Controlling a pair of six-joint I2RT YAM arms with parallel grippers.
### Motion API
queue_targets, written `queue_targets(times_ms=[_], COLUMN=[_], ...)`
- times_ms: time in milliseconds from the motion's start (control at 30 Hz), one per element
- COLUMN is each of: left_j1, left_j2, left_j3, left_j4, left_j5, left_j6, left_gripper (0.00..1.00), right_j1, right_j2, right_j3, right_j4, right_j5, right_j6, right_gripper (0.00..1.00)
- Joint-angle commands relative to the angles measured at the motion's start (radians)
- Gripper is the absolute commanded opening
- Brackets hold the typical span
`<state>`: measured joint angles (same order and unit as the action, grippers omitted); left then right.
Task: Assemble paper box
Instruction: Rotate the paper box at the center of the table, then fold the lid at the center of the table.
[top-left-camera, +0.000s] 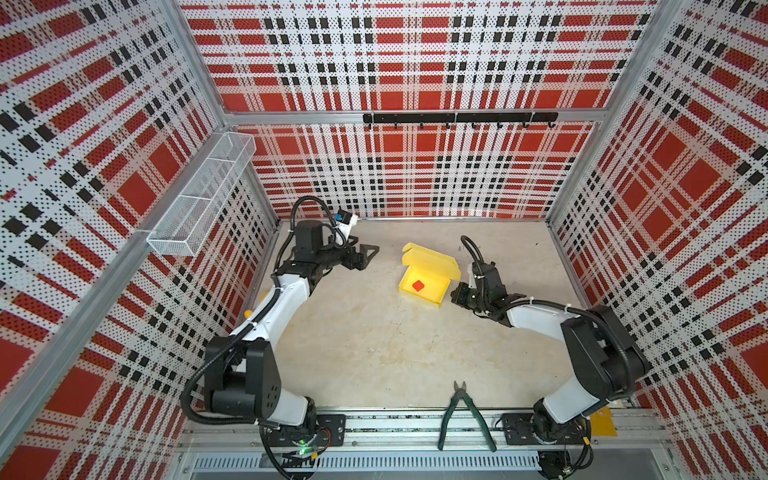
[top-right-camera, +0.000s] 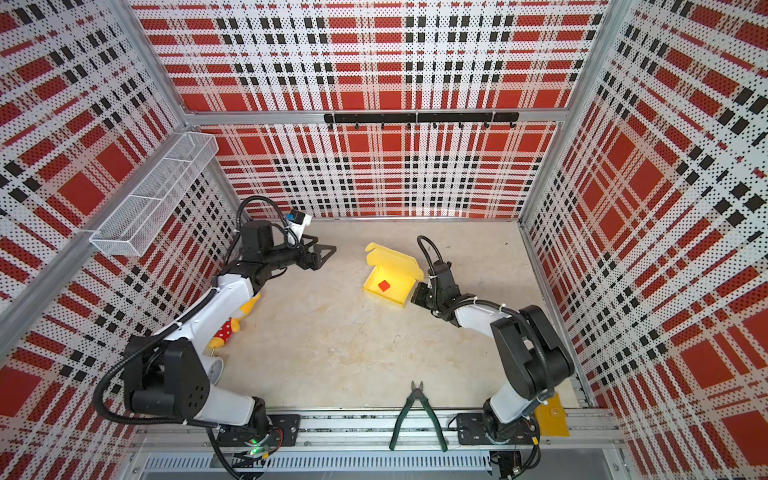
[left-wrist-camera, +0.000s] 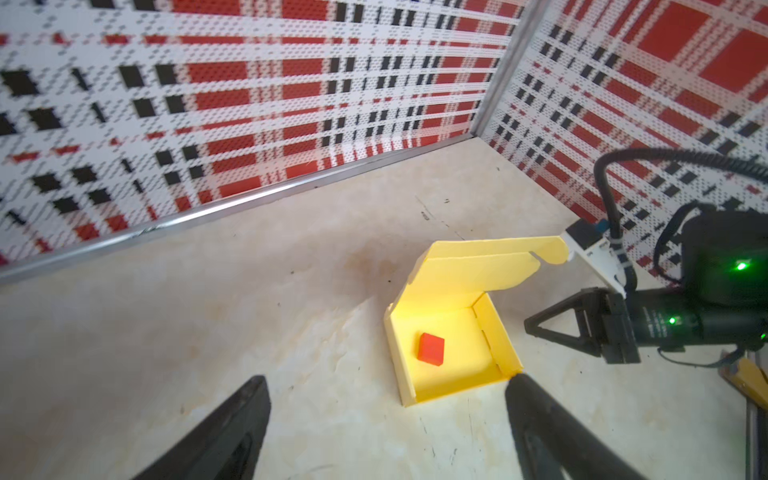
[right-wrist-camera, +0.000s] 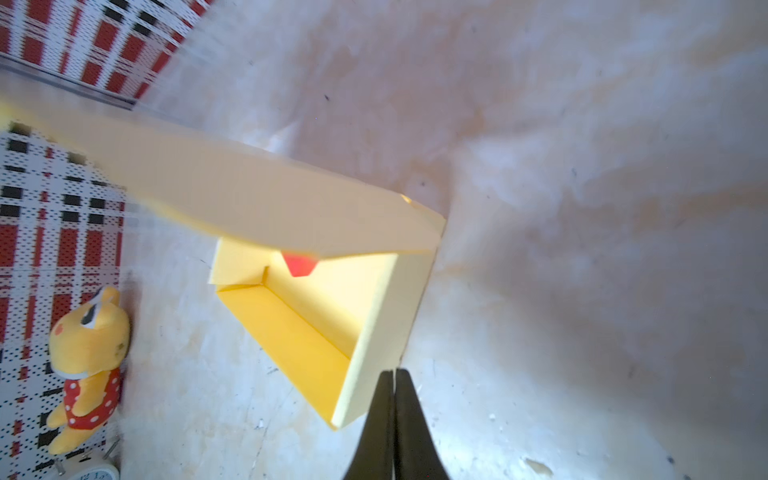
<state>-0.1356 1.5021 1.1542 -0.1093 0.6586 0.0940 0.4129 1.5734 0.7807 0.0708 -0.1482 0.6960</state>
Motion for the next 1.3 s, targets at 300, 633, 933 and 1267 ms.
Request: queue_targets(times_ms=[300, 633, 933, 1267], left_j1=[-0.152, -0.209, -0.205, -0.187], left_j2=[0.24, 0.357, 0.443, 0.451], left_j3=[0.093, 0.126, 0.191, 0.177], left_j4=[0.147, 0.152, 0.171, 0.181], left_j5=[0.026, -0.01, 0.002, -0.014], left_j6=[0.157, 0.149, 0.061, -0.026], left_gripper=[0.89, 0.88, 0.8, 0.63], right_j1=[-0.19, -0.221, -0.222, -0.22], right_j2=[-0.102, 0.017, 0.097, 0.104], right_j3=[-0.01, 0.179, 0.226, 0.199], right_j4=[-0.037, -0.151, -0.113, -0.067], right_j5=[-0.134, -0.208, -0.267, -0.304], right_j6=[-0.218, -0.373, -0.354, -0.322], right_gripper=[0.25, 0.36, 0.36, 0.37])
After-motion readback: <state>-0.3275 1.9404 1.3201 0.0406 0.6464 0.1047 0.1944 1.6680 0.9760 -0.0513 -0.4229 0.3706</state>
